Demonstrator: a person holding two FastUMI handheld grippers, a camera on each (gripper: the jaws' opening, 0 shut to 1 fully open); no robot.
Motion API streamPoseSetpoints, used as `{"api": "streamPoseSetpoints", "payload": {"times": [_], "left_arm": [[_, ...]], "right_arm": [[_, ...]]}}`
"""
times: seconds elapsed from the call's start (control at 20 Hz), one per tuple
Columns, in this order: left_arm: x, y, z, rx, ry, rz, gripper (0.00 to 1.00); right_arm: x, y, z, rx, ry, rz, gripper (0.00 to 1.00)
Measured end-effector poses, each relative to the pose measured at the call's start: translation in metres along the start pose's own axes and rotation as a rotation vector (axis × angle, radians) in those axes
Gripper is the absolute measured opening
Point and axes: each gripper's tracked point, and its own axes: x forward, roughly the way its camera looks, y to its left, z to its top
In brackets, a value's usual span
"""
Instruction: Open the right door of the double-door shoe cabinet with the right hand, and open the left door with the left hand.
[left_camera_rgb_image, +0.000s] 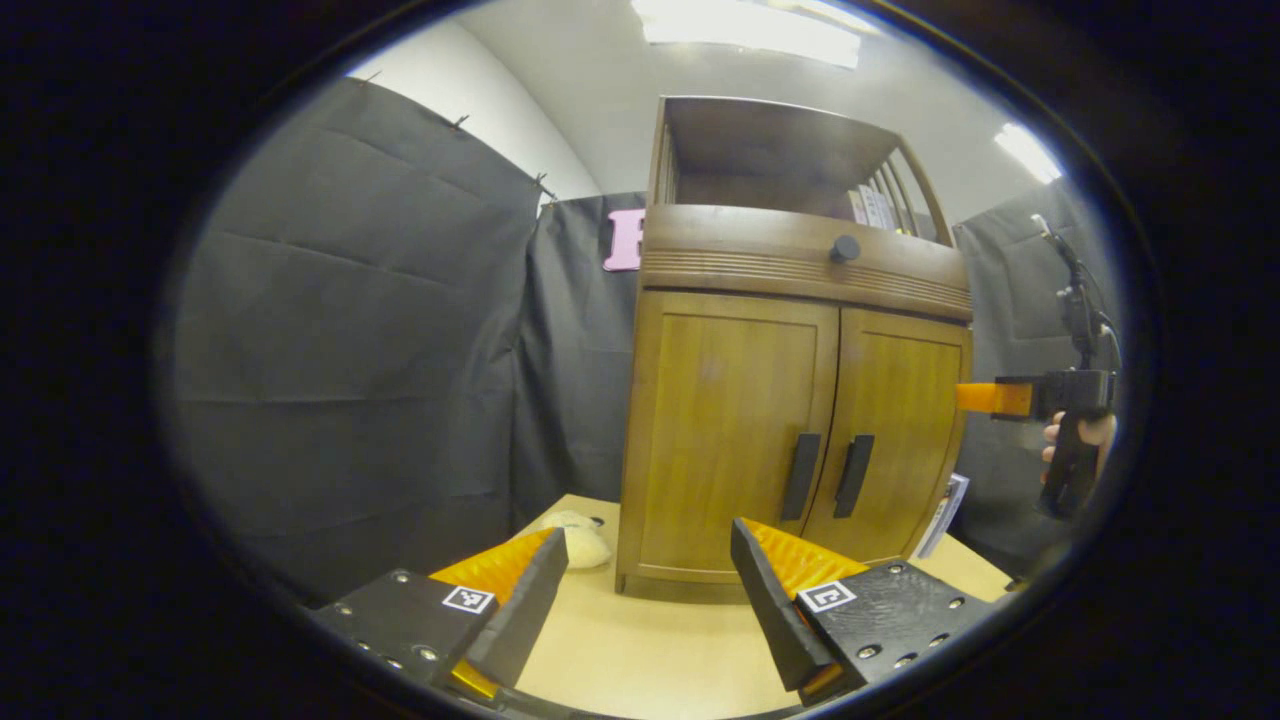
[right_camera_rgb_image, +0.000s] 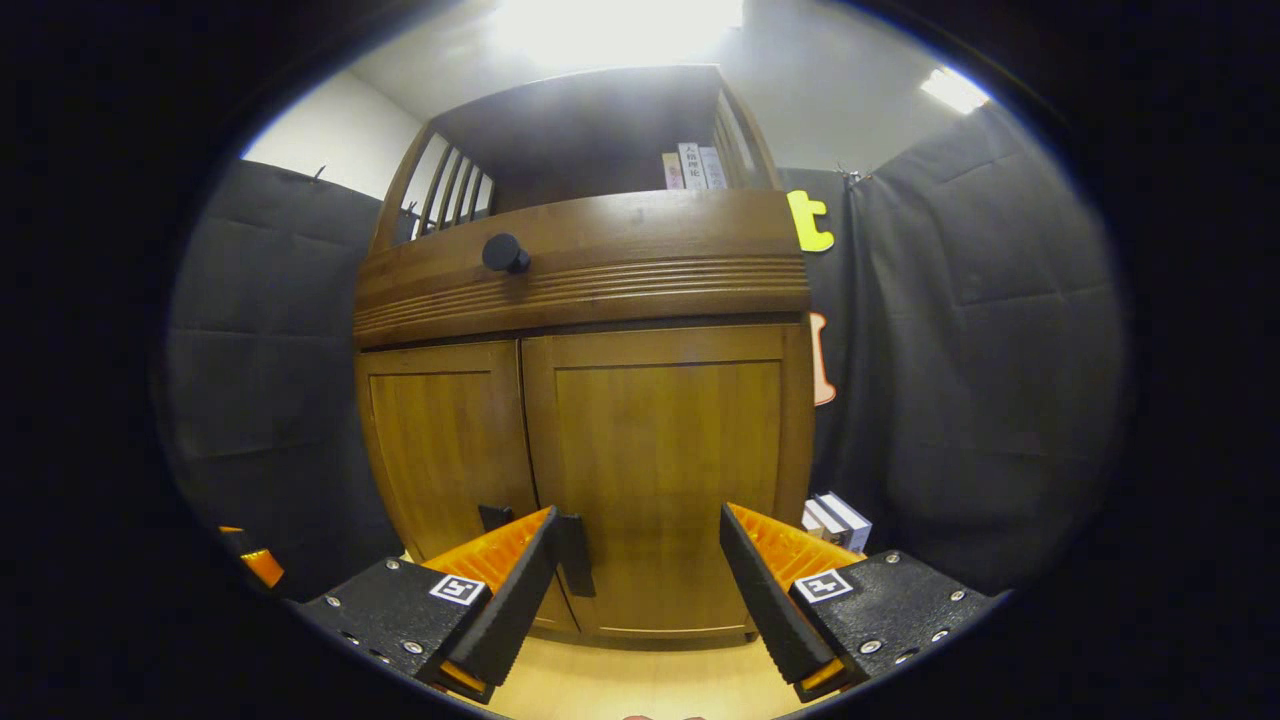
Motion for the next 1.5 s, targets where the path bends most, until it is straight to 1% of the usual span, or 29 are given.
{"api": "streamPoseSetpoints", "payload": {"times": [0.15,0.25,0.3,0.4,0.45,0.5,0.65,0.7,0.75,0.85,0.9,1.0,1.05,1.15,1.2,1.25,1.3,1.4,1.5], "left_arm": [[-0.004,0.014,-0.007,-0.022,0.019,0.037,0.99],[-0.01,0.031,-0.014,-0.015,0.036,0.066,0.98],[-0.01,0.034,-0.015,-0.011,0.039,0.072,0.94],[-0.01,0.035,-0.016,-0.005,0.043,0.077,0.89],[-0.011,0.036,-0.017,-0.001,0.048,0.079,0.94],[-0.012,0.036,-0.02,0.004,0.053,0.083,0.89],[-0.012,0.038,-0.027,0.013,0.079,0.089,0.89],[-0.013,0.038,-0.03,0.014,0.089,0.088,0.99],[-0.013,0.038,-0.031,0.016,0.097,0.088,0.89],[-0.014,0.04,-0.036,0.019,0.11,0.09,0.94],[-0.014,0.04,-0.037,0.018,0.117,0.091,0.89],[-0.013,0.041,-0.038,0.013,0.127,0.092,0.89],[-0.012,0.041,-0.038,0.011,0.129,0.092,0.94],[-0.011,0.041,-0.04,0.007,0.133,0.091,0.94],[-0.011,0.041,-0.04,0.007,0.137,0.091,0.94],[-0.01,0.042,-0.041,0.01,0.14,0.091,0.94],[-0.01,0.043,-0.041,0.014,0.143,0.093,0.94],[-0.011,0.042,-0.04,0.022,0.15,0.1,0.94],[-0.012,0.042,-0.043,0.02,0.158,0.105,0.94]], "right_arm": [[0.019,0.012,-0.007,0.007,0.015,0.02,0.96],[0.034,0.019,-0.012,0.019,0.028,0.026,0.96],[0.041,0.021,-0.016,0.019,0.037,0.026,0.96],[0.055,0.023,-0.027,0.018,0.058,0.021,0.96],[0.063,0.026,-0.032,0.02,0.07,0.021,0.96],[0.07,0.027,-0.038,0.024,0.084,0.019,0.96],[0.087,0.028,-0.053,0.039,0.108,0.007,0.96],[0.093,0.029,-0.06,0.048,0.123,0.003,0.96],[0.098,0.03,-0.066,0.059,0.139,0.001,0.96],[0.108,0.036,-0.077,0.076,0.165,0.013,0.96],[0.114,0.037,-0.083,0.075,0.176,0.017,0.96],[0.121,0.039,-0.092,0.066,0.195,0.018,0.96],[0.123,0.043,-0.094,0.063,0.205,0.022,0.96],[0.133,0.05,-0.099,0.051,0.222,0.018,0.93],[0.133,0.052,-0.101,0.045,0.232,0.014,0.95],[0.137,0.055,-0.099,0.044,0.237,0.009,0.94],[0.139,0.056,-0.095,0.046,0.24,0.008,0.9],[0.137,0.058,-0.084,0.048,0.239,0.001,0.86],[0.133,0.068,-0.07,0.043,0.219,0.006,0.7]]}}
